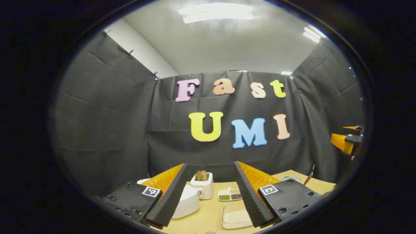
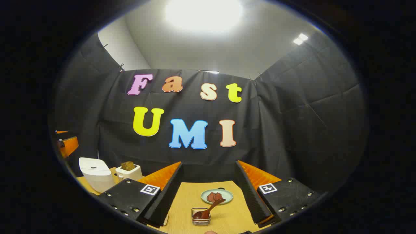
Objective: Close the left gripper, press the button to open the rice cooker; take a wooden spoon from the chopstick holder with the right hand, scoop a spoonful of rice and pour it into the rice cooker, then put the wooden spoon back into the chopstick holder.
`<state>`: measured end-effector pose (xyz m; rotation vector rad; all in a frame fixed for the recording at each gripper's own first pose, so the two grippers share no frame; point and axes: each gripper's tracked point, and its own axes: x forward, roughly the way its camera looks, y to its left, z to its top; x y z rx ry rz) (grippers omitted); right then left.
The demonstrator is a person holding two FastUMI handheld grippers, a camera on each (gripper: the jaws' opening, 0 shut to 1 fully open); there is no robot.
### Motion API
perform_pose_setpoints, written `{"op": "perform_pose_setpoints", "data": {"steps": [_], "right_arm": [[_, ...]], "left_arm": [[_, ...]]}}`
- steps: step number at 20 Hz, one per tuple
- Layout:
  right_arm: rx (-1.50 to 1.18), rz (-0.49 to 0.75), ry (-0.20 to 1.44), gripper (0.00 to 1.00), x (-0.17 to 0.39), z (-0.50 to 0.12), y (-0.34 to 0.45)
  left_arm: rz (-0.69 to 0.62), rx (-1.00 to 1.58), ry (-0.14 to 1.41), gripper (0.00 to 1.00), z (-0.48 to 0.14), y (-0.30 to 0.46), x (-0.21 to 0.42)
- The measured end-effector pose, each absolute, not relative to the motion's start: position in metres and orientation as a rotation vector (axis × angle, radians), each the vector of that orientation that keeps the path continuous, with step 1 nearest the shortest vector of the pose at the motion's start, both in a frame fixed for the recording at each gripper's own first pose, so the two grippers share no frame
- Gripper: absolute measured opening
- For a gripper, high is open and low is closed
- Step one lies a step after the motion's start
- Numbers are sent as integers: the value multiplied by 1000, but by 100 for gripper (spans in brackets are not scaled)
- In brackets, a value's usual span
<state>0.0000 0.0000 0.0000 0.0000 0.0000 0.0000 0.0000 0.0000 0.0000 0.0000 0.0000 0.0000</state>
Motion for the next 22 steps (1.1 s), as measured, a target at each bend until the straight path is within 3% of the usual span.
{"op": "perform_pose_setpoints", "data": {"steps": [1, 2, 21, 22], "right_arm": [[-1, -3, 2, 95, 0, -1, -1], [2, -1, 3, 95, 0, -1, -1], [17, 37, 6, 95, 7, 0, 11], [18, 35, 6, 95, 7, 0, 10]], "left_arm": [[-1, -1, -4, 95, 1, -2, 0], [1, 0, -7, 91, 3, -3, 0], [47, 8, -30, 92, 10, 18, 3], [46, 9, -32, 86, 12, 19, 3]]}}
